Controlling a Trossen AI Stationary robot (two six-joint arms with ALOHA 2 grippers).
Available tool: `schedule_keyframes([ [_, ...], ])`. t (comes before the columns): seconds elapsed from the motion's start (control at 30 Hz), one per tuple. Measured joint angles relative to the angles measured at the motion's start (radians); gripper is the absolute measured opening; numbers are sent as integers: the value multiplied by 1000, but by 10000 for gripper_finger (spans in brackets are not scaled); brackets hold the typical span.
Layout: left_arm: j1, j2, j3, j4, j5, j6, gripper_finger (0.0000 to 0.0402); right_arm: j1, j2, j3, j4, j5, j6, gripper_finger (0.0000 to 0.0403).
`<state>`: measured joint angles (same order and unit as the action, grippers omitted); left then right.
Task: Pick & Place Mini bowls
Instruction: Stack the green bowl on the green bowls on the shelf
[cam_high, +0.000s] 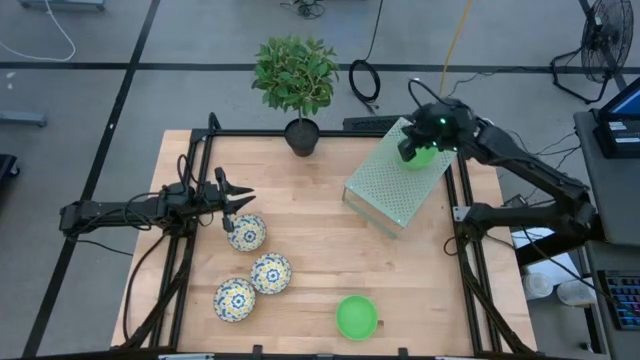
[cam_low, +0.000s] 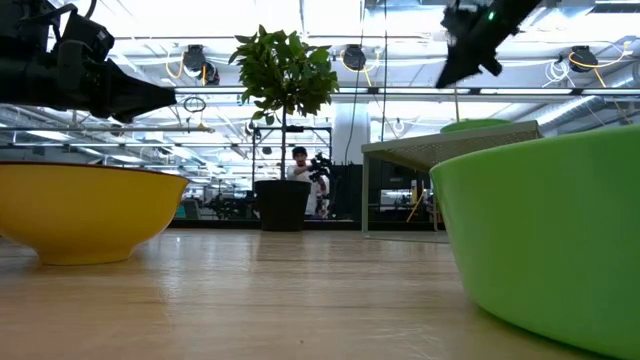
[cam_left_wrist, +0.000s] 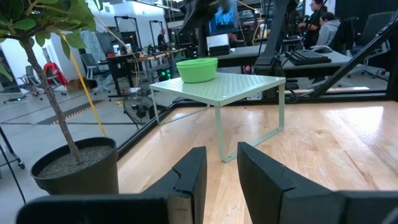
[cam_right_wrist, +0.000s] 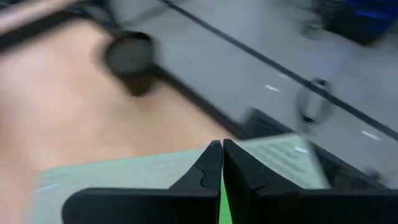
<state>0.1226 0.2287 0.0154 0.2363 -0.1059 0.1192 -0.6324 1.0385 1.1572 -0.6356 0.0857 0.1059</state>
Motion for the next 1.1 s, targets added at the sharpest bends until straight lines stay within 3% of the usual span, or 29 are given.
schedule_keyframes([
  [0.13,0,0,0,0,0,0,93,82,-38,0,52,-160,-1,1],
  [0.27,0,0,0,0,0,0,93,193,-46,0,111,-246,-2,1],
  [0.57,0,0,0,0,0,0,93,493,30,0,230,-238,-13,1],
  [0.7,0,0,0,0,0,0,93,626,88,1,335,-159,5,0],
  [0.83,0,0,0,0,0,0,93,735,181,75,307,-126,-14,0],
  [0.93,0,0,0,0,0,0,93,815,270,188,220,-42,-29,0],
  [1.1,0,0,0,0,0,0,93,931,458,482,-126,161,-17,0],
])
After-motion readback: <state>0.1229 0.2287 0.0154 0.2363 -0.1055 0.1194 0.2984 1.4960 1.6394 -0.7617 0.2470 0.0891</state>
